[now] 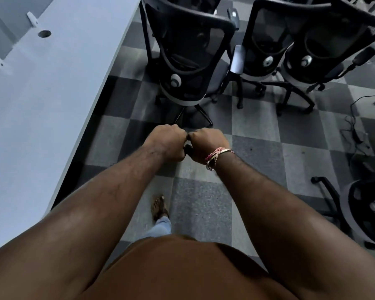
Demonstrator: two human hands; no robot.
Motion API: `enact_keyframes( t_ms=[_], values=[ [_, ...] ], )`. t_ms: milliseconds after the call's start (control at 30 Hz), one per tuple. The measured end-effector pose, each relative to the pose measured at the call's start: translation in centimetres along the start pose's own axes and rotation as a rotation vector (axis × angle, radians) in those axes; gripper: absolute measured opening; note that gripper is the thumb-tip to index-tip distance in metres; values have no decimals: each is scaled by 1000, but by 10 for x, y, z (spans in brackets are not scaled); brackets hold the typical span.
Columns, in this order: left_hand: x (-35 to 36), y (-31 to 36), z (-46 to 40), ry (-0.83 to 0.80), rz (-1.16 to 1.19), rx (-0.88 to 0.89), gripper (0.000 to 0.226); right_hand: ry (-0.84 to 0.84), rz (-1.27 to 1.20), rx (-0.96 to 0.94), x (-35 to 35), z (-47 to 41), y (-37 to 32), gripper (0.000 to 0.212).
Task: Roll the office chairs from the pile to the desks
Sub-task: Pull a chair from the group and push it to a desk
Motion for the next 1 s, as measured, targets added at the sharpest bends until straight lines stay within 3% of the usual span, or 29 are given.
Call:
enact_keyframes(
  t_ms=[167, 467, 800, 1000],
  values=[
    [-43, -81, -110, 25, -19, 50, 18, 42, -72, 78, -17, -125, 38, 21],
    [-95, -164, -271, 99, -20, 88, 21, 138, -103, 164, -43, -283, 115, 16],
    [-160, -239, -434, 341, -39, 118, 20, 514, -98, 168, -67, -446, 210, 15],
    [-163, -284, -495, 312, -78, 181, 27, 391, -164, 200, -66, -516, 230, 21]
  ],
)
Point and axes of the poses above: each hand's wrist, its own z-axis away from the middle knuckle, its own x-axis out of the palm, y = z × x, the point moved 2 cm from there along -z, towards the middle knuckle, and after that the axes turned 1 degree about -y, right-handed, at the moved point
